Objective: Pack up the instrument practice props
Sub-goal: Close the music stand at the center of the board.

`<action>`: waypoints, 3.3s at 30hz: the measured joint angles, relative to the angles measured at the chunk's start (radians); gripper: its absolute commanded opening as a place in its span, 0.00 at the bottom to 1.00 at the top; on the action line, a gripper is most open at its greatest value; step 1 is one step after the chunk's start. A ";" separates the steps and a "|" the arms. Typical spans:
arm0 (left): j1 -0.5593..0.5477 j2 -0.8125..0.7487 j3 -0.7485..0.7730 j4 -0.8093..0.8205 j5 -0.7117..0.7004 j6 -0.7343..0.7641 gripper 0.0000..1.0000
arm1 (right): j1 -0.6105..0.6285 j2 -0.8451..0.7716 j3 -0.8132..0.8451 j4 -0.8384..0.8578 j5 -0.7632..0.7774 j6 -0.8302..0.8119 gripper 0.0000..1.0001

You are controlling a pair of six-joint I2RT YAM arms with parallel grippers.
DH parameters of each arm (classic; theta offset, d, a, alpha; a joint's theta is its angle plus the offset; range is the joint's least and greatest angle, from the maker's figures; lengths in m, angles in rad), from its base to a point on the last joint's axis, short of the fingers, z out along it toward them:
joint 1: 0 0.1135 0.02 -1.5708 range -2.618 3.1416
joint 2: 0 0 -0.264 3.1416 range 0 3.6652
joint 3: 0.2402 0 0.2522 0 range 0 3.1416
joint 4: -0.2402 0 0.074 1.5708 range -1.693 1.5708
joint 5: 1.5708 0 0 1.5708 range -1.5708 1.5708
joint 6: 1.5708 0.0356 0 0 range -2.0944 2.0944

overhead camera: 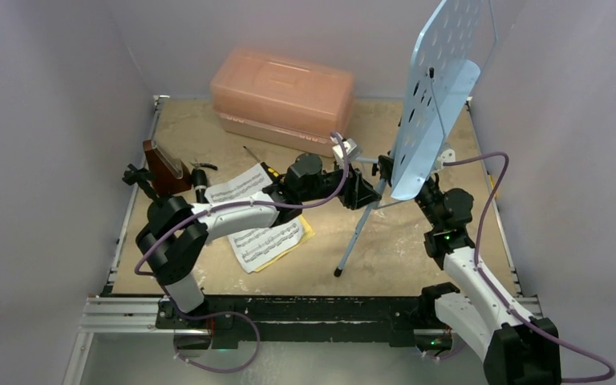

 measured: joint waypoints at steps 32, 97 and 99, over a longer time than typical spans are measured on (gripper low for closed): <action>-0.026 0.007 -0.067 0.046 -0.095 0.085 0.00 | 0.005 -0.016 0.113 -0.229 0.011 -0.037 0.17; -0.037 -0.016 -0.065 -0.013 -0.108 0.144 0.00 | 0.000 -0.017 0.285 -0.047 -0.016 -0.011 0.00; -0.037 -0.016 -0.045 -0.047 -0.108 0.155 0.00 | 0.000 -0.018 0.285 -0.050 -0.013 -0.014 0.00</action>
